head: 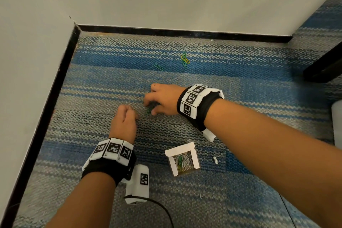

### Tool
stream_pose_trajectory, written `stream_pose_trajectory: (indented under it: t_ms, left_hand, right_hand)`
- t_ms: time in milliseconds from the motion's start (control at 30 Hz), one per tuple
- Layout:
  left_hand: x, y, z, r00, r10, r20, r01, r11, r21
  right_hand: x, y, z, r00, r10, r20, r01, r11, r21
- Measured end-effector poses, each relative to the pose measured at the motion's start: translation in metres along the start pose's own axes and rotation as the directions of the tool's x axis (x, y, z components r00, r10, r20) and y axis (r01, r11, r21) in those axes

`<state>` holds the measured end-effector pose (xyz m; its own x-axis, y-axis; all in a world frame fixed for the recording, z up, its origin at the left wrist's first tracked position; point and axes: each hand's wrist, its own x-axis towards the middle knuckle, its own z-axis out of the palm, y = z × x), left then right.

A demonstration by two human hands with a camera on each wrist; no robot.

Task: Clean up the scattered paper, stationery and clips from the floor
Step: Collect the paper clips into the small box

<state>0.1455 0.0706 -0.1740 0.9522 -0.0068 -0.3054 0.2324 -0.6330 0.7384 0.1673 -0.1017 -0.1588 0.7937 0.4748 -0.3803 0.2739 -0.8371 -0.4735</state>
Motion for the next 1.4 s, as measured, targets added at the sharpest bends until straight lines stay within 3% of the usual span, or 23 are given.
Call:
stream_pose_trajectory:
  t_ms: [133, 233, 367, 500, 700, 767, 900, 1067, 1233, 1400]
  left_hand:
    - [-0.002, 0.005, -0.001, 0.999, 0.044, 0.003, -0.044, 0.994, 0.103]
    - [-0.001, 0.007, -0.001, 0.995, 0.056, 0.079, -0.070, 0.980, 0.187]
    - [0.007, 0.017, 0.004, 0.993, -0.002, 0.121, -0.029, 0.966, 0.258]
    - [0.003, 0.020, 0.011, 0.997, 0.060, 0.055, -0.076, 0.931, 0.356]
    - [0.006, 0.025, 0.015, 0.987, 0.143, 0.069, -0.158, 0.898, 0.409]
    - [0.006, 0.027, 0.018, 0.984, 0.165, 0.065, -0.177, 0.883, 0.435]
    - [-0.006, 0.014, 0.016, 0.993, 0.096, 0.064, -0.114, 0.897, 0.427]
    - [-0.019, 0.005, 0.002, 0.998, 0.058, 0.018, -0.061, 0.930, 0.363]
    - [-0.009, 0.011, 0.006, 0.995, 0.095, 0.037, -0.101, 0.887, 0.452]
    - [-0.008, 0.012, 0.010, 0.998, 0.063, -0.008, -0.051, 0.880, 0.473]
  right_hand:
    - [0.002, -0.003, -0.002, 1.000, -0.011, 0.027, 0.012, 1.000, -0.028]
    - [-0.002, -0.006, 0.004, 0.998, -0.003, -0.070, 0.007, 0.998, 0.060]
    - [-0.015, 0.001, 0.005, 0.984, 0.133, -0.116, -0.105, 0.971, 0.216]
    - [-0.034, 0.009, 0.008, 0.961, 0.227, -0.156, -0.157, 0.916, 0.370]
    - [-0.054, 0.007, 0.009, 0.965, 0.261, -0.036, -0.226, 0.889, 0.398]
    - [-0.063, 0.010, 0.013, 0.942, 0.330, -0.051, -0.267, 0.836, 0.479]
    - [-0.091, 0.017, 0.028, 0.873, 0.472, -0.120, -0.307, 0.723, 0.619]
    - [-0.116, 0.009, 0.047, 0.847, 0.516, -0.131, -0.358, 0.735, 0.576]
    - [-0.123, 0.001, 0.046, 0.847, 0.529, -0.052, -0.445, 0.759, 0.475]
    - [-0.127, -0.002, 0.044, 0.862, 0.506, -0.039, -0.432, 0.771, 0.467]
